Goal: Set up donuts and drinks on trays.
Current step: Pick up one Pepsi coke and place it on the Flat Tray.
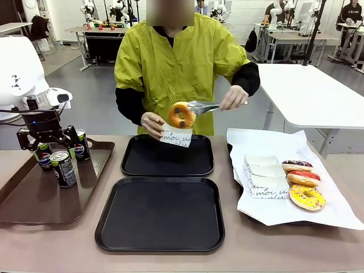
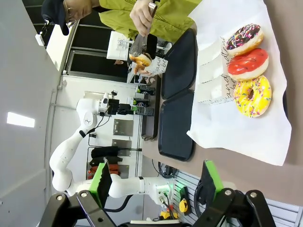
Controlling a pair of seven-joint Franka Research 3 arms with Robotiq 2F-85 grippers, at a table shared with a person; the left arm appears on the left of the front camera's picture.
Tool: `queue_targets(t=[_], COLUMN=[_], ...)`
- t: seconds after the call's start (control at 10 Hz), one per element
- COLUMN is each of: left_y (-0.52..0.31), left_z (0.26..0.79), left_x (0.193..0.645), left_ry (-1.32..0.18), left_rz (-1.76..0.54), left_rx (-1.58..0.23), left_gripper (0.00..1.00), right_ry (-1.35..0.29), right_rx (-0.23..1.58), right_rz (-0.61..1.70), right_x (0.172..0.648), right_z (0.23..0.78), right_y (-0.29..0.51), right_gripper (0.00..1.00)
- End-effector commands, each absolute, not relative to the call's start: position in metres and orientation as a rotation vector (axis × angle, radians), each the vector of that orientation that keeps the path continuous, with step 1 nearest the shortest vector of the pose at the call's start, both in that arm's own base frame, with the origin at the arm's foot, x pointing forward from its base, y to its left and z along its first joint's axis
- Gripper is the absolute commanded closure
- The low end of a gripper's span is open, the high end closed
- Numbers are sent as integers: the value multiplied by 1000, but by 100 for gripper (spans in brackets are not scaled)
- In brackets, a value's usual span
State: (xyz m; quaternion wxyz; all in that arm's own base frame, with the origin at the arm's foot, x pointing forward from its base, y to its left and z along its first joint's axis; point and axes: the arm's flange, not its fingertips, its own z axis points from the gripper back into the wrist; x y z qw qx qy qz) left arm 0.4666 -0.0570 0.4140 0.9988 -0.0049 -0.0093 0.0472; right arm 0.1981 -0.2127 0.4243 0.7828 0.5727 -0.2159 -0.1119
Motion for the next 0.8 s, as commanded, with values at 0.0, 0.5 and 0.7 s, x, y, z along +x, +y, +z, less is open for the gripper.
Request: queue_targets(t=[0.0, 0.5, 0.7], left_y=[-60, -58, -55], left_z=[410, 392, 386], left_x=[479, 480, 474], left_ry=[-19, -2, -4], left_rz=[69, 28, 24], left_rx=[-10, -35, -39], left_gripper=[0, 0, 0], right_ry=[-492, -492, -492], right_rx=[1255, 1255, 1255], right_rz=[-230, -230, -230], right_x=[200, 200, 200], right_z=[425, 425, 425], right_y=[-214, -214, -214], right_gripper=[0, 0, 0])
